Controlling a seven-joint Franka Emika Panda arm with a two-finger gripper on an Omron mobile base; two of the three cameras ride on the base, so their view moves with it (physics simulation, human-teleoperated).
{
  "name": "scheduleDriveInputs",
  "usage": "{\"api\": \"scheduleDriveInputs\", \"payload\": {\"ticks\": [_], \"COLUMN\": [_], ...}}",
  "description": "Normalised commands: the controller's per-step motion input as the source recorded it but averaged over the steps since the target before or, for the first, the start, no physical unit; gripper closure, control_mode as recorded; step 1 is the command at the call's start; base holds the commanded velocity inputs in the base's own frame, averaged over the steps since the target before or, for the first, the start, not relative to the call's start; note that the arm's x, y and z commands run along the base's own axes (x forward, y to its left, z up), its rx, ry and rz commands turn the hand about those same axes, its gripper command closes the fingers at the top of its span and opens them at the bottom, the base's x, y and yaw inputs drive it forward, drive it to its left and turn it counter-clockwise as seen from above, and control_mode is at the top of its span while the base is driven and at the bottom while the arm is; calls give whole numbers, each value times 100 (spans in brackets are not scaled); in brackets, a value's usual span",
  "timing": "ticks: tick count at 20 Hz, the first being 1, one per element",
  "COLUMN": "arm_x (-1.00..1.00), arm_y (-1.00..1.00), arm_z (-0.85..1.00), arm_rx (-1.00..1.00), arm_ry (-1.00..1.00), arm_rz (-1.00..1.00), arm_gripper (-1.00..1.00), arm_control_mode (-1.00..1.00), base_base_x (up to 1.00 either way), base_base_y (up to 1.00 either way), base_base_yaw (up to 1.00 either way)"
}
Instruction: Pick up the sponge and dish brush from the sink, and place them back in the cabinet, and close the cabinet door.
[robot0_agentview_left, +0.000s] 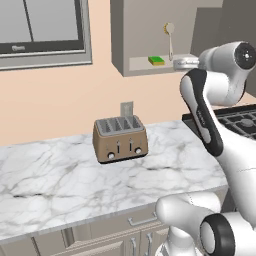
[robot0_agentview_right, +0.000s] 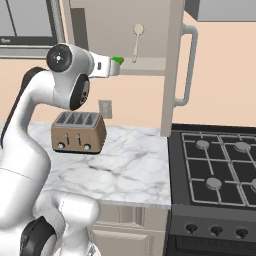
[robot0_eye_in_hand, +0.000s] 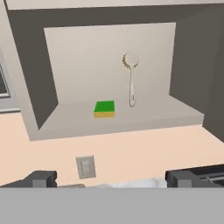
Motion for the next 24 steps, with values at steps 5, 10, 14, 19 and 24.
{"api": "scheduleDriveInputs", "payload": {"ticks": [5,10,14,19,24], "arm_x": [-56,-55,-58,-60,-51], "arm_y": [0,0,0,0,0], "arm_z": [7,6,6,0,3], "arm_rx": [2,4,5,10,13], "arm_ry": [0,0,0,0,2], "arm_rz": [0,0,0,-1,-3], "arm_gripper": [-100,-100,-100,-100,-100], "arm_control_mode": [-100,-100,-100,-100,-100], "base_base_x": [0,0,0,0,0], "base_base_y": [0,0,0,0,0], "base_base_yaw": [0,0,0,0,0]}}
